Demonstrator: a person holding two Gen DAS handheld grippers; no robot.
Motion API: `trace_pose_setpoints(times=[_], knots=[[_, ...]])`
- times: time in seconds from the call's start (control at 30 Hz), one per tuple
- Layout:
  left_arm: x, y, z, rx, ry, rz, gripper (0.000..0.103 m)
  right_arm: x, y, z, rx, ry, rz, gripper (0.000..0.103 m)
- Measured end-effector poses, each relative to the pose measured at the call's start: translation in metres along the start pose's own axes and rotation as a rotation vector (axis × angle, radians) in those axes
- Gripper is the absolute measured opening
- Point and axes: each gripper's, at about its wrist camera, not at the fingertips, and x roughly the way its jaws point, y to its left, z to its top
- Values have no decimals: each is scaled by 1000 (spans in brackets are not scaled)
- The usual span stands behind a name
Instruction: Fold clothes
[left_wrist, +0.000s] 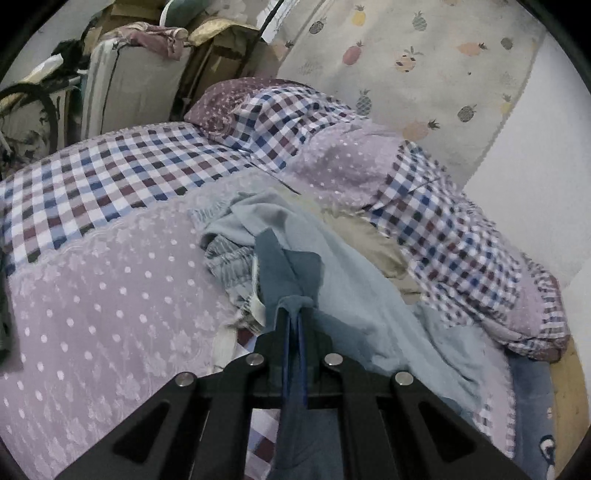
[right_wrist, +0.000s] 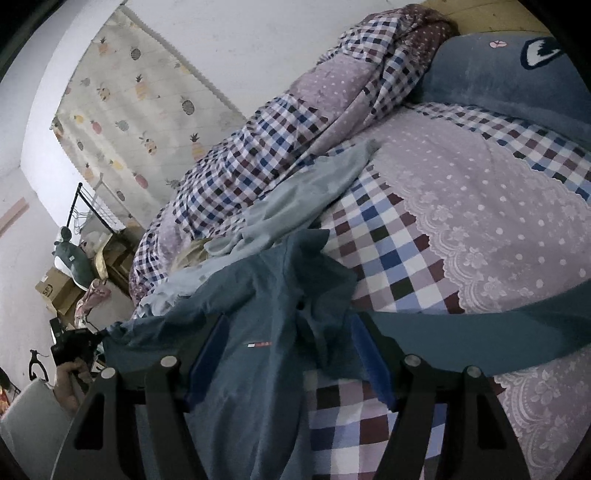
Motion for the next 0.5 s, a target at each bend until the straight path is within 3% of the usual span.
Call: trace_pose_setpoints(times=[0.1, 0.3, 0.4, 0.47, 0.5], knots=[[22, 5, -2, 27, 69, 15, 2, 0, 3, 0, -24, 6, -7, 73], [37, 35, -28, -21, 144, 23, 6, 3, 9, -3, -56, 27, -11, 73], [29, 51, -39, -59, 161, -8, 37, 4, 11, -4, -69, 35, -8, 73], [16, 62, -47, -81, 153, -61, 64, 4, 13, -5, -79, 41, -5, 73], [9, 67, -51, -90, 148, -89, 67, 4, 14, -6, -84, 44, -3, 73]])
